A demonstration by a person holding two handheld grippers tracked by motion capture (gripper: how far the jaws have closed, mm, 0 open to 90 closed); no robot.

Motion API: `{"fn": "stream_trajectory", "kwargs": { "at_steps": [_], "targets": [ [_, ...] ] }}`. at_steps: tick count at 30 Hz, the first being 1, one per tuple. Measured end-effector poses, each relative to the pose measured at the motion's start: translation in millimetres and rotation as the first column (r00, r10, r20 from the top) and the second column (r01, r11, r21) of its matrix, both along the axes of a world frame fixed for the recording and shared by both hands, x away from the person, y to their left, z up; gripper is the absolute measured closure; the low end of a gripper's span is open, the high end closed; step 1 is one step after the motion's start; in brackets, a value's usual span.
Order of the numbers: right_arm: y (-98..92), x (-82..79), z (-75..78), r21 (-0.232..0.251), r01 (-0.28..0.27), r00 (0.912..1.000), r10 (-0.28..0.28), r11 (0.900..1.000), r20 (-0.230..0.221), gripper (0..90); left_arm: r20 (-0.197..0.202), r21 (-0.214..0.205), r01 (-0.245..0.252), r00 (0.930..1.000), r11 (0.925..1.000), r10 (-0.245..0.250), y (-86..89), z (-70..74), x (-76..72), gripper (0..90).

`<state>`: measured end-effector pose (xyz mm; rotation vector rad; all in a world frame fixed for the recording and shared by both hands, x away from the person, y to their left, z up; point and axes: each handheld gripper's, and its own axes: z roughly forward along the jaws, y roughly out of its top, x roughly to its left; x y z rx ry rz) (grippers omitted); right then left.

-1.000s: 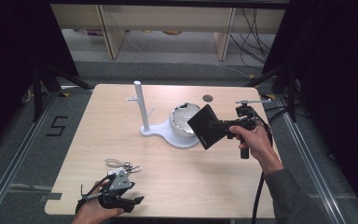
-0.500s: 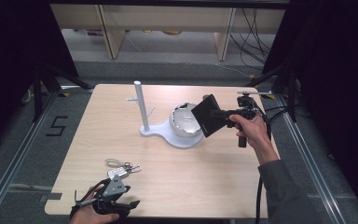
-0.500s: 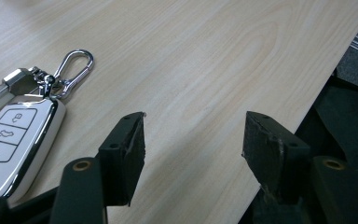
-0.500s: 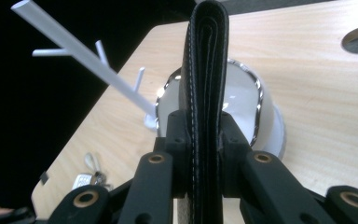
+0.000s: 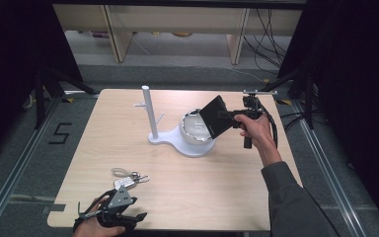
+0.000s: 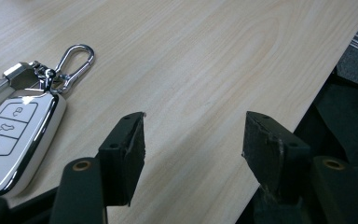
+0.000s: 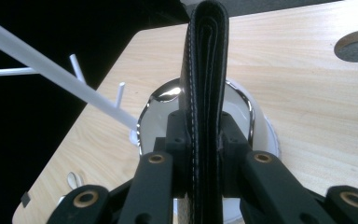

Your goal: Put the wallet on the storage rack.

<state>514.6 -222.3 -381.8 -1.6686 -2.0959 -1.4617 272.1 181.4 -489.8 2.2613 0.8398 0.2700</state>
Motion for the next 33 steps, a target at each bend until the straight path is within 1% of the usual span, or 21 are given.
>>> {"fn": "stream_trajectory", "kwargs": {
  "at_steps": [1, 2, 3, 4, 6, 8, 9, 10, 11, 12, 13, 15, 16, 17, 24, 26, 27, 30, 31, 32, 33],
  "targets": [
    [-1.4, 2.9, -2.8, -0.019, -0.007, 0.9989, 0.008, 0.9998, 0.046, 78.4, -0.005, -0.002, -0.006, 1.0, 1.0, 0.006, 0.3, -0.4, 0.0, 38.6],
    [1.1, 2.9, -2.0, -0.007, 0.011, 0.9999, -0.011, 0.9999, 0.003, 78.4, 0.0, 0.001, 0.004, 1.0, 1.0, -0.004, 1.1, -0.1, 0.4, 38.6],
    [-0.4, 5.8, -4.1, -0.032, 0.0, 0.9989, 0.002, 0.9995, 0.048, 78.4, -0.001, 0.001, 0.003, 1.0, 1.0, -0.003, 1.3, -0.2, 0.5, 38.5],
    [-0.3, 7.4, -5.2, -0.041, 0.003, 0.9985, 0.0, 0.9992, 0.055, 78.4, -0.001, 0.001, 0.002, 1.0, 1.0, -0.002, 1.4, -0.2, 0.6, 38.6],
    [-0.1, 8.0, -5.9, -0.039, 0.008, 0.9986, -0.006, 0.9992, 0.053, 78.3, -0.001, -0.001, -0.002, 1.0, 1.0, 0.002, 1.4, -0.1, 0.4, 38.6],
    [3.9, 9.4, -7.4, -0.015, 0.034, 0.9994, -0.034, 0.9993, -0.004, 78.3, 0.002, -0.003, -0.001, 1.0, 1.0, 0.001, 1.6, 0.4, 0.5, 38.6],
    [3.9, 9.4, -7.4, -0.015, 0.034, 0.9994, -0.034, 0.9993, -0.004, 78.3, 0.002, -0.003, -0.001, 1.0, 1.0, 0.001, 1.6, 0.4, 0.5, 38.7],
    [3.0, 11.9, -9.9, -0.031, 0.022, 0.9993, -0.021, 0.9993, 0.032, 78.3, -0.001, -0.003, -0.002, 1.0, 1.0, 0.002, 1.8, 0.3, 0.6, 38.7],
    [7.0, 11.8, -10.6, -0.008, 0.036, 0.9992, -0.036, 0.9993, -0.015, 78.3, -0.004, -0.013, -0.004, 1.0, 0.9999, 0.004, 1.6, 0.1, 0.3, 38.6],
    [7.0, 11.8, -10.6, -0.008, 0.036, 0.9992, -0.036, 0.9993, -0.015, 78.3, -0.004, -0.013, -0.004, 1.0, 0.9999, 0.004, 1.6, 0.1, 0.3, 38.7],
    [7.0, 14.0, -13.6, -0.022, 0.026, 0.9995, -0.025, 0.9994, 0.018, 78.3, -0.004, -0.012, -0.002, 1.0, 0.9999, 0.002, 1.7, 0.2, 0.3, 38.7],
    [9.8, 15.0, -15.4, -0.023, 0.027, 0.9996, -0.027, 0.9994, 0.011, 78.3, -0.005, -0.011, -0.003, 1.0, 0.9999, 0.003, 2.0, 0.1, 0.3, 38.7],
    [12.1, 14.4, -15.2, -0.008, 0.041, 0.9989, -0.041, 0.9991, -0.023, 78.2, -0.011, -0.017, -0.013, 0.9999, 0.9998, 0.013, 1.7, -0.4, 0.1, 38.7],
    [13.2, 16.5, -19.5, -0.029, 0.025, 0.9996, -0.025, 0.9993, 0.009, 78.2, -0.011, -0.017, -0.013, 0.9999, 0.9998, 0.013, 1.9, -0.3, 0.1, 38.7],
    [14.3, 17.2, -21.1, -0.024, 0.034, 0.9994, -0.033, 0.9991, 0.013, 78.1, -0.009, -0.002, -0.004, 1.0, 1.0, 0.004, 1.9, -1.4, 1.0, 38.7],
    [14.6, 16.9, -22.5, 0.0, 0.045, 0.999, -0.045, 0.999, -0.005, 78.2, -0.019, -0.015, -0.013, 0.9997, 0.9998, 0.013, 1.1, -2.1, 0.5, 38.6],
    [14.7, 17.1, -22.7, 0.002, 0.048, 0.9988, -0.048, 0.9988, -0.011, 78.2, -0.011, 0.001, -0.003, 0.9999, 1.0, 0.003, 1.9, -1.5, 1.1, 38.7],
    [14.6, 17.7, -23.2, 0.0, 0.051, 0.9986, -0.051, 0.9987, -0.011, 78.2, -0.02, -0.011, -0.003, 0.9998, 0.9999, 0.002, 1.0, -2.0, 0.3, 38.7],
    [14.3, 16.8, -22.7, 0.018, 0.052, 0.9982, -0.051, 0.9985, -0.031, 78.2, -0.016, -0.005, -0.008, 0.9998, 1.0, 0.008, 0.8, -2.8, 0.8, 38.7],
    [13.4, 17.1, -23.1, 0.006, 0.052, 0.9985, -0.052, 0.9986, -0.015, 78.2, -0.019, -0.008, -0.002, 0.9998, 1.0, 0.001, 0.4, -2.9, 0.7, 38.7],
    [13.5, 16.9, -22.8, 0.012, 0.055, 0.9983, -0.054, 0.9984, -0.021, 78.2, -0.019, -0.003, 0.005, 0.9998, 1.0, -0.005, 0.7, -3.0, 1.1, 38.7]
  ]
}}
